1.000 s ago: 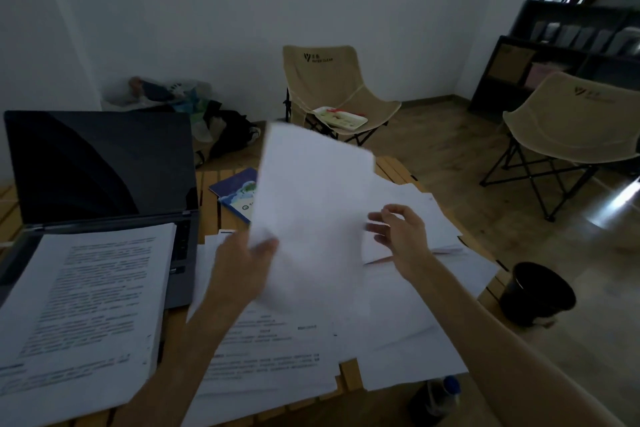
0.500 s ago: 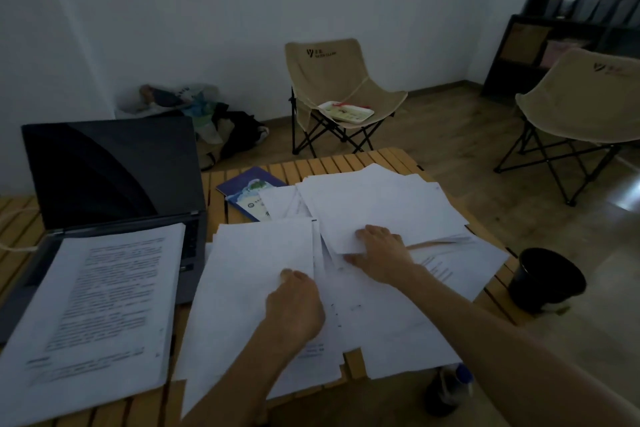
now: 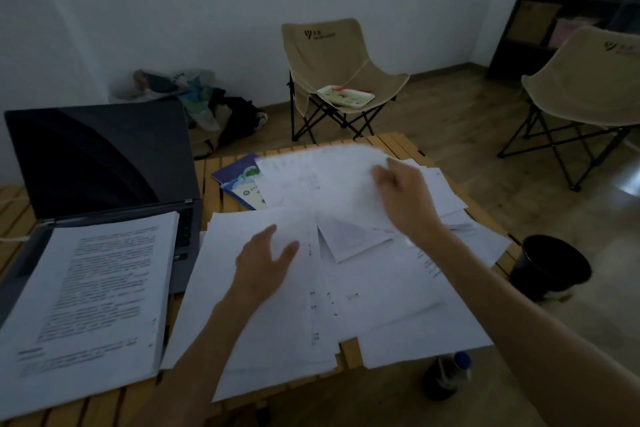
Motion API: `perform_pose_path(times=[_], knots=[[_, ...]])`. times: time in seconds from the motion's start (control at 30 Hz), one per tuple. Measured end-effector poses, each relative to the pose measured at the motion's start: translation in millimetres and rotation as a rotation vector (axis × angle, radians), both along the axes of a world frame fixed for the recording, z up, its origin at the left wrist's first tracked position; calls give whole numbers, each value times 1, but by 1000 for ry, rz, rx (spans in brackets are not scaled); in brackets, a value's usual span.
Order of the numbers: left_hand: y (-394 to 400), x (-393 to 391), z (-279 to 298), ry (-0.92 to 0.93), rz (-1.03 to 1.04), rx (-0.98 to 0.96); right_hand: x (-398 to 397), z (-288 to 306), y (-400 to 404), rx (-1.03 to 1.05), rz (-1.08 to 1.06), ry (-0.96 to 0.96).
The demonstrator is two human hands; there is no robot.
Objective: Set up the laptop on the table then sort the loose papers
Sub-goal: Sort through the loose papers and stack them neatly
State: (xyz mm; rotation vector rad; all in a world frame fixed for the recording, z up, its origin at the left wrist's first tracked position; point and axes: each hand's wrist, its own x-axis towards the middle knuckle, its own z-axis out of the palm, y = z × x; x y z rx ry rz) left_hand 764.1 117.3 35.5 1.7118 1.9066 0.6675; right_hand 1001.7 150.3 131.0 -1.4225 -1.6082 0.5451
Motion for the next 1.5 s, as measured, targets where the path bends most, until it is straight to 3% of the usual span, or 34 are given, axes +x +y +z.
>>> perform_pose_path(times=[0.07,0.13,0.27,0.37,0.73,0.8,0.87,0.93,1.03,1.1,1.23,1.43,1.5], knots=[[-1,-3,31,-499,36,74,0,21,3,-67,52,264],[-6,-6,56,-824,12,110,-2,22,6,-128,107,317],[-16,-15,74,-727,-52,208,-7,5,7,-192,-2,315],[-18,-26,77,-782,-73,158,-12,-4,7,-229,-64,306],[-9,-53,48,-491,214,189,-33,-33,14,-364,104,416],[-4,-58,35,-332,305,182,-31,-45,19,-350,53,286],[-5,-60,19,-156,346,103,-21,-65,28,-279,-46,-47],[-6,-61,-3,84,293,47,-8,-80,32,-301,-101,-456],[-2,-53,-19,369,181,139,4,-95,31,-436,-30,-761],[2,-42,-20,425,77,168,3,-103,30,-437,8,-844],[-4,-36,-36,550,45,-20,-1,-113,28,-333,-17,-948],[-7,-43,-43,521,53,-7,11,-102,14,-14,0,-967],[-7,-45,-44,486,48,6,14,-78,7,105,-53,-867]])
